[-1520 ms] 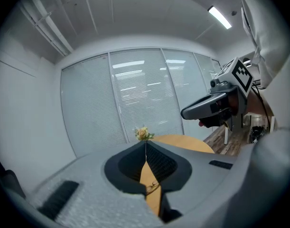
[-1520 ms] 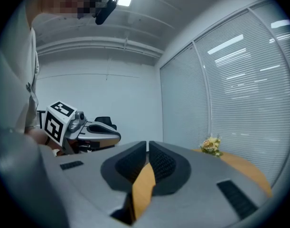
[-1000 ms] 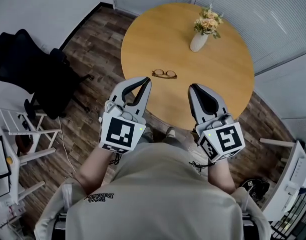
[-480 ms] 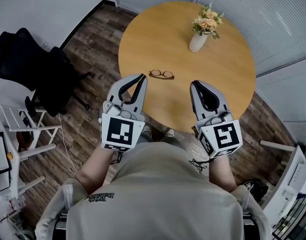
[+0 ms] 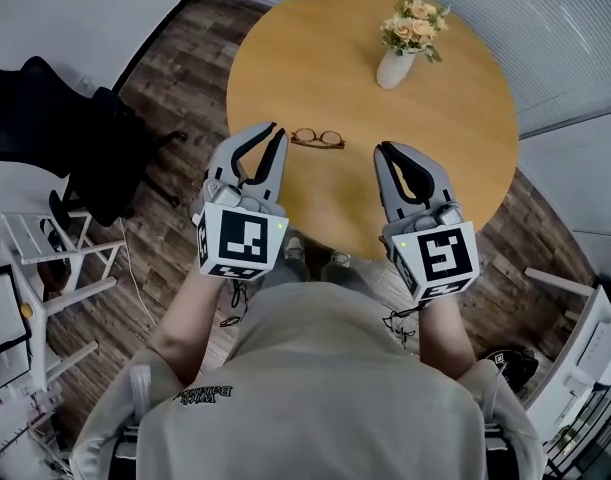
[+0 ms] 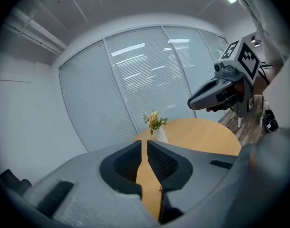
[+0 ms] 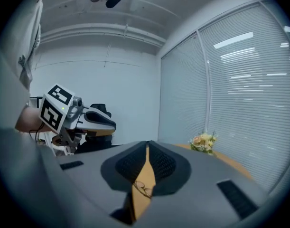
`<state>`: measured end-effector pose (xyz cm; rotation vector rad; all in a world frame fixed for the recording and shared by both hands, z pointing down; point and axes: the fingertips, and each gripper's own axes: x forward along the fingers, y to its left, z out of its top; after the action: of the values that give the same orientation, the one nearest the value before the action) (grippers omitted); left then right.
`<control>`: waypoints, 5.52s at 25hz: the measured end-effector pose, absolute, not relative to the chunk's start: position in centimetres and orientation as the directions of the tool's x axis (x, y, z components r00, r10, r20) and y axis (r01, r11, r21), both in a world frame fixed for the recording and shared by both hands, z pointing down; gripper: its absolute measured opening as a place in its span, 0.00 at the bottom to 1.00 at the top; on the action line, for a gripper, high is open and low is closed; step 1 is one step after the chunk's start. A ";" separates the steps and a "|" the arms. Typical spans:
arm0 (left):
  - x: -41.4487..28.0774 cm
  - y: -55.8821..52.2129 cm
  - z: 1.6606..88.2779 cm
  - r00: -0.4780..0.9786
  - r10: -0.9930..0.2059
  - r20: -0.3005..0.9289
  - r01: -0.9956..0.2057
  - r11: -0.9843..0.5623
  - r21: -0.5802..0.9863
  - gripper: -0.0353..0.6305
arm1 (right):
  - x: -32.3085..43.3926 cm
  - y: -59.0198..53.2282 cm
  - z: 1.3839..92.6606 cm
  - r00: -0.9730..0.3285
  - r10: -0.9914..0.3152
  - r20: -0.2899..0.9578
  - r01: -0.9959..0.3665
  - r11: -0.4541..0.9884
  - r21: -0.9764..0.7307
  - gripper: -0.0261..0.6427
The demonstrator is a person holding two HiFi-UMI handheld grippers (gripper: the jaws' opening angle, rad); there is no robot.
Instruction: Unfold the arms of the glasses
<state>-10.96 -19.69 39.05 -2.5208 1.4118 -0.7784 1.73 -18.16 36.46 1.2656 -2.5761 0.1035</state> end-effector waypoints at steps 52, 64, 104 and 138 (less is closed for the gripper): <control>-5.4 -27.6 73.6 0.217 -0.573 0.790 -0.117 -0.819 -0.562 0.15 | 5.7 -24.3 58.7 -0.537 -0.691 0.484 -0.841 0.487 -0.238 0.10; -6.4 -29.3 69.4 0.276 -0.588 0.761 -0.322 -0.802 -0.503 0.12 | 7.3 -25.1 54.5 -0.534 -0.745 0.400 -0.843 0.438 -0.311 0.10; -11.6 -21.1 26.6 0.518 -0.855 -0.015 -0.838 -0.511 0.193 0.12 | 5.4 -16.7 16.9 -0.655 -0.739 -0.161 -0.748 0.664 -0.004 0.10; -10.6 -17.6 30.0 0.546 -0.834 0.079 -0.829 -0.524 0.194 0.12 | 0.6 -15.8 20.1 -0.728 -0.682 -0.071 -0.685 0.727 0.041 0.10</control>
<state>-10.58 -17.58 30.01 -2.9410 1.6052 0.0399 0.57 -15.78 20.09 1.1744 -2.9669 -0.1034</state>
